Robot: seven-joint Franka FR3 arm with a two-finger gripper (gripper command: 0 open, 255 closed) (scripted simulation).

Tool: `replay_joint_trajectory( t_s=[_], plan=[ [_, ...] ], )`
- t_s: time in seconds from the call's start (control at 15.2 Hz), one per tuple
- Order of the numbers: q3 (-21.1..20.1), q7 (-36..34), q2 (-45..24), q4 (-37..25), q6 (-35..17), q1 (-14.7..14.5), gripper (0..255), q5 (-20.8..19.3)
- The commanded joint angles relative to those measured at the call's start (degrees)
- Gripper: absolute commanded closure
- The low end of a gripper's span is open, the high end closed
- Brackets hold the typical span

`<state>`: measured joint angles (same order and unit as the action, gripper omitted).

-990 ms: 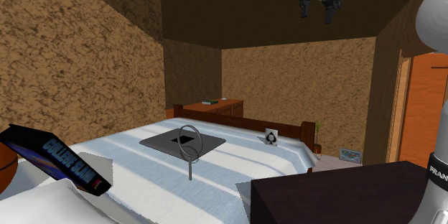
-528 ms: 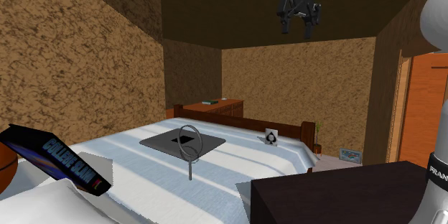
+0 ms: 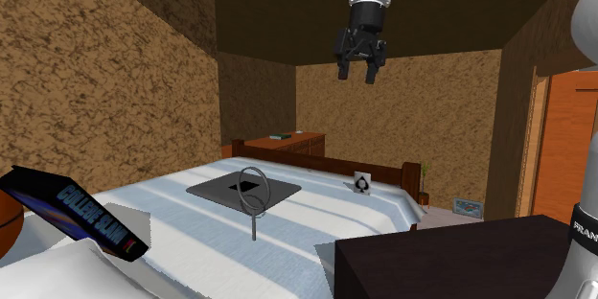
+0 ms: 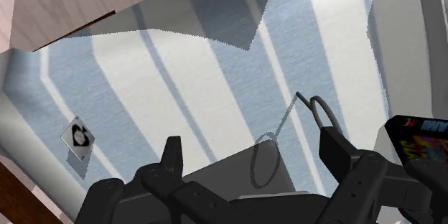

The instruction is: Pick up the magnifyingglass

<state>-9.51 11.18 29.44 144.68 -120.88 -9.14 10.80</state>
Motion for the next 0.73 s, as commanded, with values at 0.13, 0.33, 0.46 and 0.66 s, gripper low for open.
replay_joint_trajectory(
  t_s=[0.13, 0.33, 0.46, 0.66],
  plan=[
    [-2.7, 0.5, -6.0, 0.1, -7.2, -2.0, 0, 0.7],
    [-4.9, 0.6, -11.2, -0.5, -12.6, -3.3, 0, 0.7],
    [-6.4, 0.4, -14.9, -1.3, -16.0, -4.1, 0, 0.3],
    [-8.5, -0.3, -20.6, -2.8, -20.9, -5.0, 0, -1.1]
  ],
)
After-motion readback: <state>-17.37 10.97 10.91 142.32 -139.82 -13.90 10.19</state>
